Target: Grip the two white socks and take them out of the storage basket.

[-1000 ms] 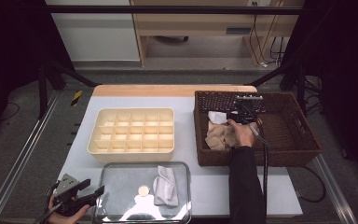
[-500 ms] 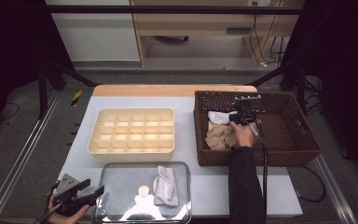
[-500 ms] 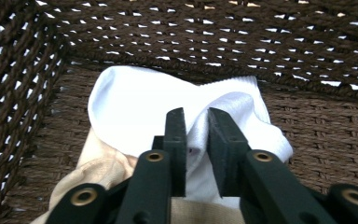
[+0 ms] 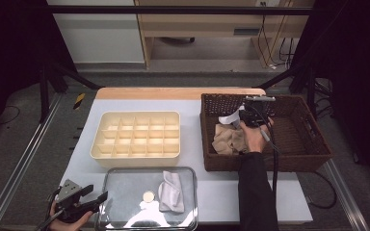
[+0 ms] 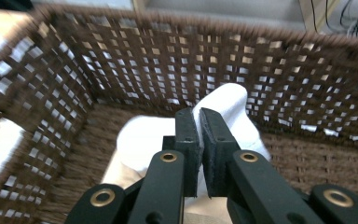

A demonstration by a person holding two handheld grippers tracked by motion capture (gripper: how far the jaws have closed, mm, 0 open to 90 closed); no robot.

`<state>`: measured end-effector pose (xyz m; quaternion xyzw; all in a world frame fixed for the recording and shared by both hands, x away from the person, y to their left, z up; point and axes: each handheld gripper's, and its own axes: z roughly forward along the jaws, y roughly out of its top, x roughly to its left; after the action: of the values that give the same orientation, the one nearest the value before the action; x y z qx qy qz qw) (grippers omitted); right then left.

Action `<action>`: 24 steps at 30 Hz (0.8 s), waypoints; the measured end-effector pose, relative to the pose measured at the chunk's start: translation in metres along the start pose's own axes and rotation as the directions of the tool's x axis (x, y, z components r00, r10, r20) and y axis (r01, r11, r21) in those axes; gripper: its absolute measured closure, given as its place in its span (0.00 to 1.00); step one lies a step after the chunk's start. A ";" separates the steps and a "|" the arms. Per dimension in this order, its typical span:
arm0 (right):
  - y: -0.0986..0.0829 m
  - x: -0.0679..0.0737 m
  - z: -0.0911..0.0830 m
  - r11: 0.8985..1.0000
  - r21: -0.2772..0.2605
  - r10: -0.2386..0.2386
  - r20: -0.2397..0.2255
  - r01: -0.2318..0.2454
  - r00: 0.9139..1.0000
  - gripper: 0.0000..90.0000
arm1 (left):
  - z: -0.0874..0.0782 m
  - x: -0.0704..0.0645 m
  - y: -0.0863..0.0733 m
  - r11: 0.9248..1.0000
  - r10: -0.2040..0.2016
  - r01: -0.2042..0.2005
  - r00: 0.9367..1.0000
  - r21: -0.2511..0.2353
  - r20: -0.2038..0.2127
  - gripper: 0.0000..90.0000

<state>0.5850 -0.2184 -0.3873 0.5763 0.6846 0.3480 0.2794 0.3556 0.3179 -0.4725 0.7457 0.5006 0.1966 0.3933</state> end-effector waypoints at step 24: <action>0.015 0.006 -0.076 0.975 -0.222 -0.035 -0.076 0.017 0.996 0.96 | 0.000 0.000 0.000 1.000 0.000 0.000 1.000 0.001 0.000 0.38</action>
<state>0.5329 -0.2228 -0.3297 0.5182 0.6597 0.4411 0.3190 0.3556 0.3178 -0.4725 0.7458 0.5008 0.1966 0.3928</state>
